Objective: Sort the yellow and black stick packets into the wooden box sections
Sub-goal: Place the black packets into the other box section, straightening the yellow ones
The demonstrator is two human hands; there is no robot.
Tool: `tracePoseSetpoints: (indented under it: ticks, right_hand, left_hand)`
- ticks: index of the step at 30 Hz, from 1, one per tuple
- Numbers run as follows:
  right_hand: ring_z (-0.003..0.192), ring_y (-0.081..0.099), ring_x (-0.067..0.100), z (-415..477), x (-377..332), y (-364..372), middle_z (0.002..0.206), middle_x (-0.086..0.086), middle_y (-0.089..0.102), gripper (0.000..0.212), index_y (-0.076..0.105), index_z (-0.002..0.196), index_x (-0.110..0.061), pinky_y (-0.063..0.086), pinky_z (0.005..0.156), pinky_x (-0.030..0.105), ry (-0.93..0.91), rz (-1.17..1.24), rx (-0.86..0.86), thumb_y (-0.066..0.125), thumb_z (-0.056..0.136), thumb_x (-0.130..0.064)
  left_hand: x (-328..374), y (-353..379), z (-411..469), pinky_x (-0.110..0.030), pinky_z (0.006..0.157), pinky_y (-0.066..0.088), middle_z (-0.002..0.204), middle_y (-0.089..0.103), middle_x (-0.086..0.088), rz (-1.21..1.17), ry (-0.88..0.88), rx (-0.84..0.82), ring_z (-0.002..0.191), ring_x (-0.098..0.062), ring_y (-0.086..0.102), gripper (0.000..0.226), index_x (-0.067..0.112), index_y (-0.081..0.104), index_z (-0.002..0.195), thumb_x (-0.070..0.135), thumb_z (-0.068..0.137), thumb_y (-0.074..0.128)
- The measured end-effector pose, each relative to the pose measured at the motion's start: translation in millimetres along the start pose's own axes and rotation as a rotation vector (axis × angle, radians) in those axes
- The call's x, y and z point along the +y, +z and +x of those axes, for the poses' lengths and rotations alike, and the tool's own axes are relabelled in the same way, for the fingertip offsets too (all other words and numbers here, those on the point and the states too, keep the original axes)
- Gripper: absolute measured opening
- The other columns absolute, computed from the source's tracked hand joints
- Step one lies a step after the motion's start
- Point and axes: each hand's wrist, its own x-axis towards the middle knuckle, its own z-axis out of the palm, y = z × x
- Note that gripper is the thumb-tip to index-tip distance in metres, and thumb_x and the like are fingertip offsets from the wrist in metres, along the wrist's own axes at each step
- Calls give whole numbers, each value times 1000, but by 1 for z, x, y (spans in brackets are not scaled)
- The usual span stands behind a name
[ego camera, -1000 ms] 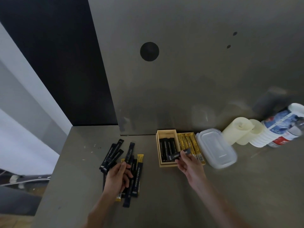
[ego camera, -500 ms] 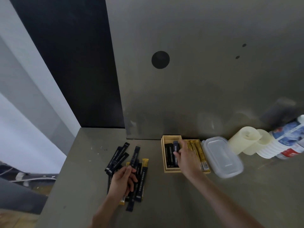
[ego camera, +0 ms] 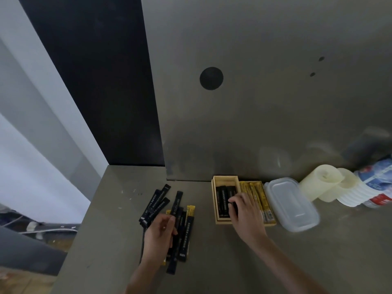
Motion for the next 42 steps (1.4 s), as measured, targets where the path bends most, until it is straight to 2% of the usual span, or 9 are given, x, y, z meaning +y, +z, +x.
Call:
tracePoseSetpoints:
  ticks: [2, 6, 14, 17, 24, 27, 31, 37, 42]
  right_hand:
    - [99, 53, 8, -12, 3, 5, 110, -6, 54, 8, 59, 105, -24, 51, 86, 26, -16, 1, -7, 57, 98, -26]
    - [103, 53, 8, -23, 3, 13, 113, -5, 53, 10, 59, 106, -23, 48, 90, 25, 9, 18, 20, 54, 98, -22]
    - [97, 57, 12, -22, -5, 11, 107, -3, 59, 13, 59, 104, -22, 53, 85, 31, 9, 25, 58, 61, 94, -14]
    - [98, 58, 11, -22, -7, 9, 107, -3, 60, 18, 59, 106, -22, 55, 86, 34, 17, 33, 50, 64, 92, -12]
    - [114, 50, 6, -23, -16, 1, 117, -12, 55, 35, 58, 112, -27, 47, 99, 30, 27, 237, 20, 64, 86, -5]
    - [107, 51, -1, -20, -31, -7, 112, -17, 57, 19, 60, 112, -29, 44, 93, 20, -3, 339, 19, 57, 96, -38]
    - [98, 64, -3, -17, -63, -26, 102, -15, 69, 58, 61, 120, -28, 52, 86, 20, 157, 729, -334, 48, 87, -73]
    - [71, 62, 16, -6, -81, -31, 80, 2, 69, 41, 65, 113, -3, 48, 65, 28, 632, 1296, -500, 66, 93, -39]
    - [69, 60, 15, -1, -66, -34, 78, 3, 66, 36, 70, 112, -4, 48, 64, 29, 705, 1373, -428, 66, 87, -30]
  left_hand:
    - [0, -7, -3, -15, 56, 47, 81, 69, 7, 228, 88, 107, 64, -7, 64, 2, 28, 62, 96, 27, 95, 64]
    - [-9, -12, 4, -24, 68, 50, 111, 49, 11, 541, 108, 49, 87, -8, 60, 21, 27, 56, 113, 36, 95, 62]
    - [1, -6, 12, -25, 64, 45, 104, 53, 11, 692, 64, 30, 85, -9, 59, 36, 32, 50, 111, 63, 92, 49]
    - [3, -2, 21, -25, 63, 45, 102, 56, 9, 748, 66, 56, 83, -10, 58, 34, 29, 52, 110, 59, 93, 51]
    - [-1, -8, 28, -35, 61, 54, 79, 63, 6, 520, 75, 109, 68, -12, 60, 19, 22, 59, 85, 37, 97, 60]
    - [13, -8, 18, -23, 55, 48, 70, 66, 5, 272, 51, 119, 62, -8, 60, 18, 21, 64, 82, 30, 98, 60]
    - [33, -1, -4, -21, 47, 44, 63, 67, 7, 94, 182, -59, 49, -6, 55, 15, 22, 68, 82, 23, 96, 63]
    - [24, 5, -10, -9, 76, 53, 98, 71, 9, 311, 726, 16, 88, 4, 67, 20, 15, 79, 99, 9, 80, 76]
    - [17, 5, -11, -7, 72, 51, 99, 67, 22, 295, 496, -3, 87, 4, 65, 27, 24, 71, 111, 11, 88, 72]
